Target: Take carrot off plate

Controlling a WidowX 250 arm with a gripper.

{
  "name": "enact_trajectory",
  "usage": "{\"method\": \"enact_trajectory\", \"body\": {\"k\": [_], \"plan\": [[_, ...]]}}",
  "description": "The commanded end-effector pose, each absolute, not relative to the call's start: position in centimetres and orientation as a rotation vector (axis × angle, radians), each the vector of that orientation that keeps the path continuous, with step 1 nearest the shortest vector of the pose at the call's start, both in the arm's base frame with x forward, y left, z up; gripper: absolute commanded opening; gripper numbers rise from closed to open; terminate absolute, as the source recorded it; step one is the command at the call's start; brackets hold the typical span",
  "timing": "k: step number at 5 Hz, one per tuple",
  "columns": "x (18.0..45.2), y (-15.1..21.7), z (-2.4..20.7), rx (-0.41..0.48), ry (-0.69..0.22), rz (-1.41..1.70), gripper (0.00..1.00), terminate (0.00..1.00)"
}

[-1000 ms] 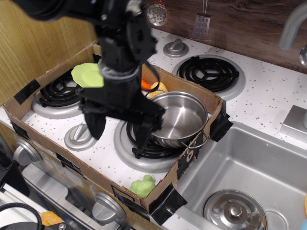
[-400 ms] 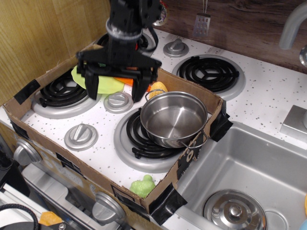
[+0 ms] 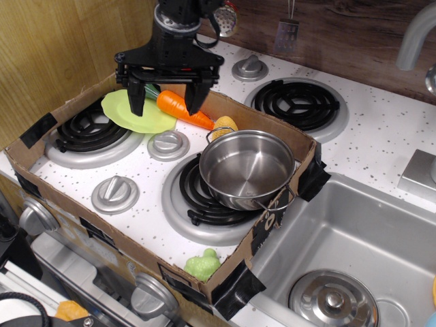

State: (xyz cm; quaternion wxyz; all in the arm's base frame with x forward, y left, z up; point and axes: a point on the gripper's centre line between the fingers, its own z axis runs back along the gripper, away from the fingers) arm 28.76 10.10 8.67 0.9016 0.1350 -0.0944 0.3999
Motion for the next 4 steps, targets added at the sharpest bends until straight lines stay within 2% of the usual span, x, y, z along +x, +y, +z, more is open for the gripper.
{"method": "enact_trajectory", "body": {"k": [1, 3, 4], "plan": [[31.6, 13.6, 9.5, 0.202, -0.361, 0.924, 1.0, 0.0], [34.2, 15.7, 8.2, 0.141, -0.407, 1.111, 1.0, 0.0], [34.3, 16.0, 7.2, 0.109, -0.375, 1.209, 1.0, 0.0]]}}
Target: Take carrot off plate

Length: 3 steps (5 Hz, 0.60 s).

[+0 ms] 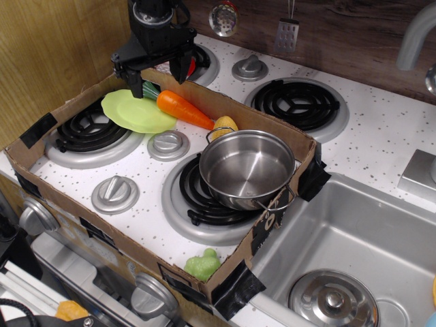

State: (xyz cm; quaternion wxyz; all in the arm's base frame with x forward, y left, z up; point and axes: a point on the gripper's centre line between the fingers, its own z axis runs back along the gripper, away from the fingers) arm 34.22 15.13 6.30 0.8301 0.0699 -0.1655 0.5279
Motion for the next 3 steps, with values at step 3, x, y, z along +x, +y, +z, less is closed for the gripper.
{"method": "enact_trajectory", "body": {"k": [3], "plan": [[34.45, 16.11, 5.41, 0.018, -0.43, 1.37, 1.0, 0.0]]}}
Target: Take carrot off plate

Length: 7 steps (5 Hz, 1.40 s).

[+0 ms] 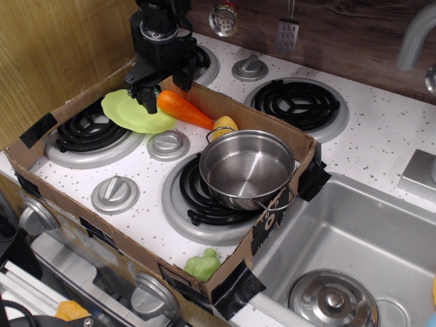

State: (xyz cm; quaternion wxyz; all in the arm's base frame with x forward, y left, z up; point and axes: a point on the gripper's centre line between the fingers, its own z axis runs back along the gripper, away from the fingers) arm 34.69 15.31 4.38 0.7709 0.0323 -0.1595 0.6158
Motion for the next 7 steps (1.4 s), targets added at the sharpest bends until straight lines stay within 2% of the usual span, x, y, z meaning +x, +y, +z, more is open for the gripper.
{"method": "enact_trajectory", "body": {"k": [1, 2, 3, 4, 5, 6, 7], "plan": [[34.6, 16.1, 4.8, 0.001, -0.455, 1.389, 1.0, 0.0], [34.5, 16.0, 3.8, -0.025, -0.456, 1.409, 1.0, 0.0], [34.8, 15.9, 3.4, -0.016, -0.401, 1.402, 1.0, 0.0], [35.6, 15.9, 3.2, 0.03, -0.274, 1.348, 1.0, 0.0], [36.2, 15.7, 2.7, 0.041, -0.262, 1.315, 0.0, 0.0], [36.7, 15.6, 2.8, 0.057, -0.28, 1.307, 0.0, 0.0], [37.0, 15.3, 3.8, 0.066, -0.374, 1.303, 0.0, 0.0]]}}
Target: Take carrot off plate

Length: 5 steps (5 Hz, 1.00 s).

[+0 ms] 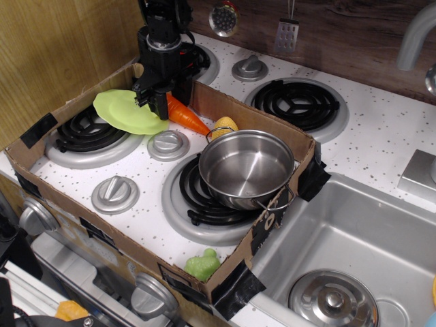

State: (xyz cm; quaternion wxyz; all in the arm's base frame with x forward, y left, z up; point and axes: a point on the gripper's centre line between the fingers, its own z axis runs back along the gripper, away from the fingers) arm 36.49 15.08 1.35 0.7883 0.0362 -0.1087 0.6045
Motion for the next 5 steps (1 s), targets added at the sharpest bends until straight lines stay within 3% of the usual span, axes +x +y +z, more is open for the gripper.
{"method": "enact_trajectory", "body": {"k": [1, 3, 4, 5], "plan": [[37.0, 15.2, 6.0, 0.105, -0.475, 1.314, 0.0, 0.0], [35.6, 14.9, 10.4, 0.159, -0.576, 1.366, 0.0, 0.0], [34.2, 15.1, 11.5, 0.17, -0.599, 1.38, 0.0, 0.0], [31.9, 15.0, 11.6, 0.217, -0.553, 1.387, 0.0, 0.0]]}}
